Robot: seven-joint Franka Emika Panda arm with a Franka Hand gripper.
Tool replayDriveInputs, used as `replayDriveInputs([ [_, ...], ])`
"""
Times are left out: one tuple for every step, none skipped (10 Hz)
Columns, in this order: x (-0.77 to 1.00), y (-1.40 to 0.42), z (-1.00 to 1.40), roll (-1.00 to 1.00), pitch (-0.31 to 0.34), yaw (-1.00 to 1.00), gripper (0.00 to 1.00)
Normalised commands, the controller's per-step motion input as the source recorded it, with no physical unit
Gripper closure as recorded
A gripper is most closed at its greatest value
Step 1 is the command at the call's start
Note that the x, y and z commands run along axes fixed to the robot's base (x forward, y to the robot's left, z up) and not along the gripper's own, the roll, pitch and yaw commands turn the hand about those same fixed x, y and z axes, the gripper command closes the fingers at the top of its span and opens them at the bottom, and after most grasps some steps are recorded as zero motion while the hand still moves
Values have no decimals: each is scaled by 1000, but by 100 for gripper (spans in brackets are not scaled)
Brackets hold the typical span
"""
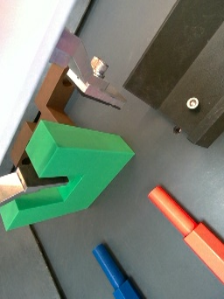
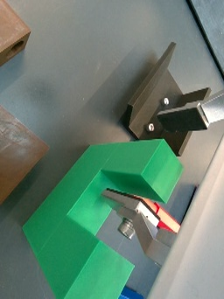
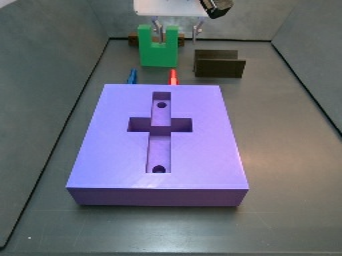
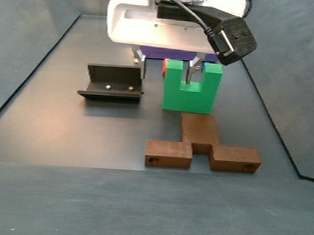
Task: Pick up the green object. Move up. Move to above the board. Insert the green object.
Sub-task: Pick up the green object.
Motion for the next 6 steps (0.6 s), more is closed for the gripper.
replayDriveInputs([
  [0, 0, 0, 0, 0, 0, 100],
  [0, 0, 0, 0, 0, 0, 100],
  [0, 0, 0, 0, 0, 0, 100],
  [0, 0, 0, 0, 0, 0, 100],
  [0, 0, 0, 0, 0, 0, 100],
  [0, 0, 0, 0, 0, 0, 100],
])
